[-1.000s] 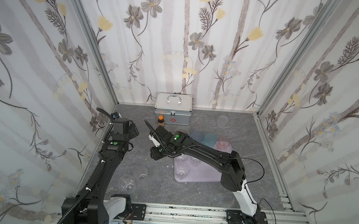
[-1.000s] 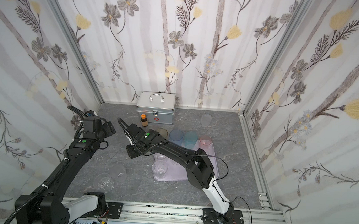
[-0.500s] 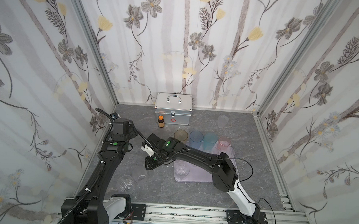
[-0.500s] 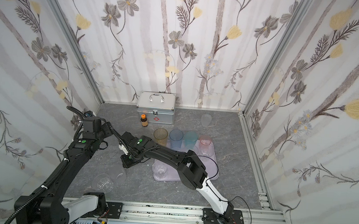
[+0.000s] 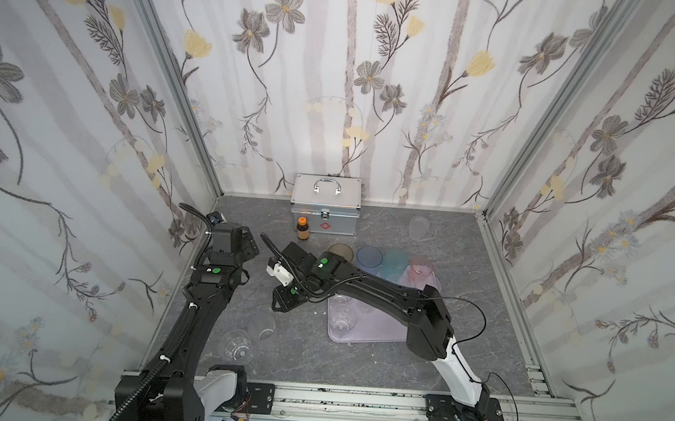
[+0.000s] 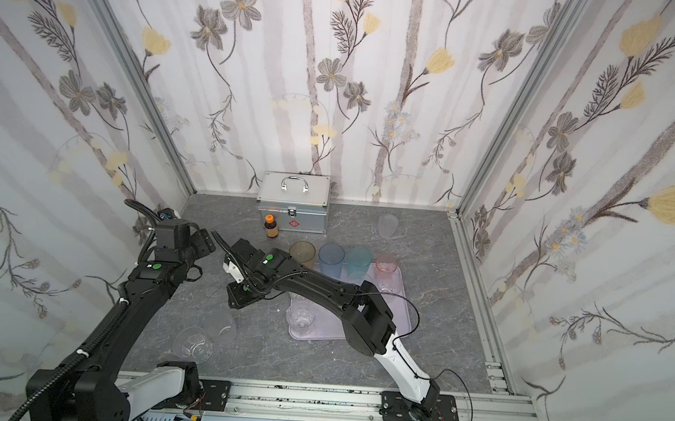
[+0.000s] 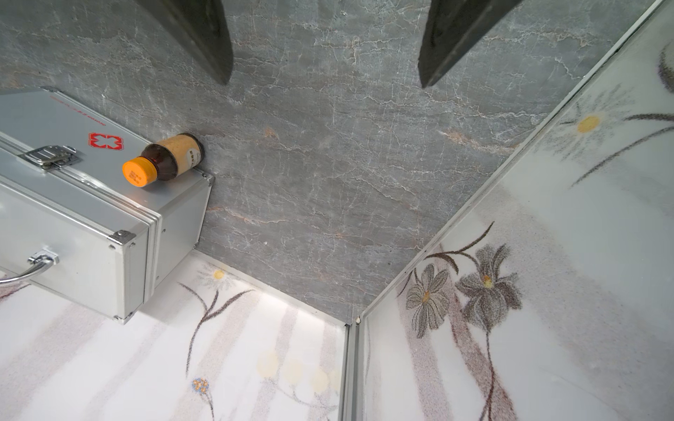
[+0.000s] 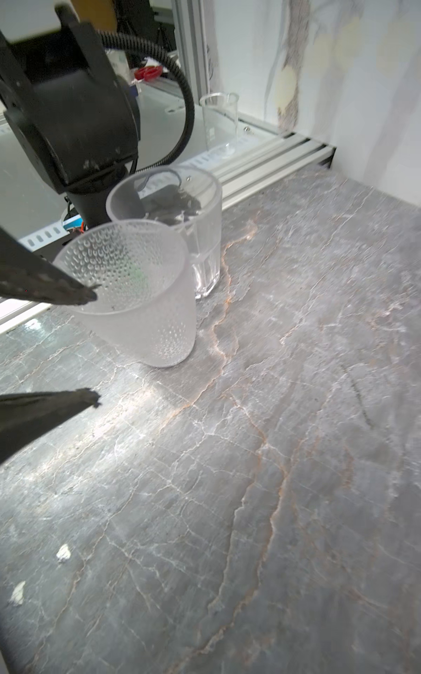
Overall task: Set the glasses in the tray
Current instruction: 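Grasp the frosted textured glass with the right gripper, then lift the frosted glass over the tray with the right gripper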
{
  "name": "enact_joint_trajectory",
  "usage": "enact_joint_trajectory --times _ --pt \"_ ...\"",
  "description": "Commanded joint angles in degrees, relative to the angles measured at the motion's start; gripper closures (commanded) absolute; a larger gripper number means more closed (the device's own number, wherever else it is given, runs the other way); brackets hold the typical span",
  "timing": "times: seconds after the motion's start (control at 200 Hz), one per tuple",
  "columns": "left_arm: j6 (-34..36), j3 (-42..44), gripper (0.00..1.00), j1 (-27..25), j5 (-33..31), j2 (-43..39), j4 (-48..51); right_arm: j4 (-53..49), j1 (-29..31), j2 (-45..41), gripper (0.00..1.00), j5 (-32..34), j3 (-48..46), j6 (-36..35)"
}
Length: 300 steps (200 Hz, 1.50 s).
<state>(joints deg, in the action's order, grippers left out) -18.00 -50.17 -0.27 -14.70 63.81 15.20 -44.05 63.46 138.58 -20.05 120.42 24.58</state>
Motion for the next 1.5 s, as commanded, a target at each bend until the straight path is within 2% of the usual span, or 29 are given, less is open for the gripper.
enact_joint_trajectory --times 0.0,0.19,0.425,0.69,0.809,1.104,1.319,1.494 --pt "1.03 -1.3 0.17 0.23 -2.26 0.24 0.18 1.32 0.67 0.25 0.58 -2.0 0.17 -0.22" --pt "0.32 -1.6 0.17 1.57 -0.93 0.62 0.18 1.25 1.14 2.87 0.59 -1.61 0.19 -0.41" --pt "-0.72 -1.15 0.17 2.16 0.77 0.79 0.14 1.25 1.14 4.93 0.64 0.02 0.38 -0.37" --pt "-0.98 -1.16 0.17 2.13 1.42 0.7 0.18 1.34 0.36 3.67 0.86 3.34 0.35 0.2" --pt "-1.07 -1.13 0.17 2.18 1.77 0.53 0.18 1.3 -0.39 2.86 0.91 4.3 0.27 0.38" --pt "-1.33 -0.67 0.18 2.19 2.55 0.02 0.24 1.24 -2.26 -0.13 0.94 7.4 0.08 0.78" --pt "-2.39 -0.28 0.19 0.68 3.1 -1.31 0.44 -0.5 -4.41 -3.93 0.95 16.68 0.11 0.58" --pt "-2.98 -1.03 0.19 -1.83 2.39 -2.18 0.87 -1.84 -7.12 -9.29 0.95 19.97 0.16 0.22"
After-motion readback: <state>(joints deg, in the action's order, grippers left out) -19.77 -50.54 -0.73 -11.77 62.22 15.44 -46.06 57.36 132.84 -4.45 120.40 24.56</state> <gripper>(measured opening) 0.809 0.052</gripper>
